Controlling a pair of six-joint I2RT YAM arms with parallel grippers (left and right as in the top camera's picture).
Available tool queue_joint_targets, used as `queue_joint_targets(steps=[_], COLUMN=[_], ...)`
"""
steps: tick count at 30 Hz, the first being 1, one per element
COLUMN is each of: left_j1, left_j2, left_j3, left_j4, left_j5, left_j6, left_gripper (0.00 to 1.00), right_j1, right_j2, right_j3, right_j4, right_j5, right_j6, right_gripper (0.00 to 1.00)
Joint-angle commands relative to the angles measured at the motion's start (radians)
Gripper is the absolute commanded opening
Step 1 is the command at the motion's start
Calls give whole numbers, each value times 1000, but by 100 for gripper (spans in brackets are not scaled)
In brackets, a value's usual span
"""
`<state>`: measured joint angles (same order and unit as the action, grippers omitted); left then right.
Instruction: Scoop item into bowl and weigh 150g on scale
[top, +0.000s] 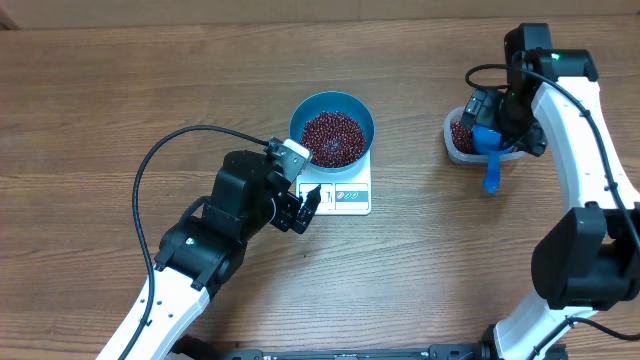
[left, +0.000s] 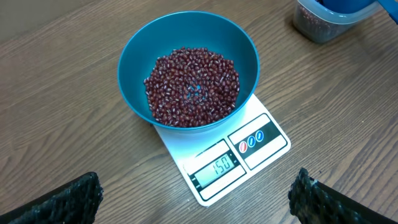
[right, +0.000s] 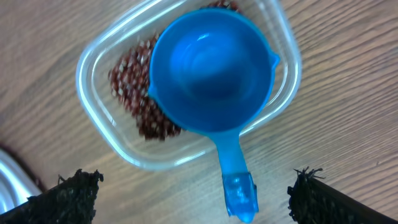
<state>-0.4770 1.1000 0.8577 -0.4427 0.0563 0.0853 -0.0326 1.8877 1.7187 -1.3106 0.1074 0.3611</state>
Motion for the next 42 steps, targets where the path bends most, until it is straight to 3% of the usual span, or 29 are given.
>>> queue_joint_targets(steps=[1, 8, 15, 42], left_j1=[6, 5, 5, 5], left_j2=[-6, -22, -23, -23], left_j3=[15, 15, 15, 15], left_j4=[-2, -3, -3, -9], left_j5=[-3, -3, -3, 35], left_j6=[19, 19, 19, 19], left_gripper=[99, 100, 99, 99], right_j1=[-1, -1, -1, -2], right_j2=[-89, -219, -335, -335], right_j3=[77, 146, 146, 146], right_j4=[-43, -217, -262, -262], right_j5=[-39, -47, -47, -47], right_j6=[-80, -158, -157, -157], right_gripper=[100, 100, 100, 100])
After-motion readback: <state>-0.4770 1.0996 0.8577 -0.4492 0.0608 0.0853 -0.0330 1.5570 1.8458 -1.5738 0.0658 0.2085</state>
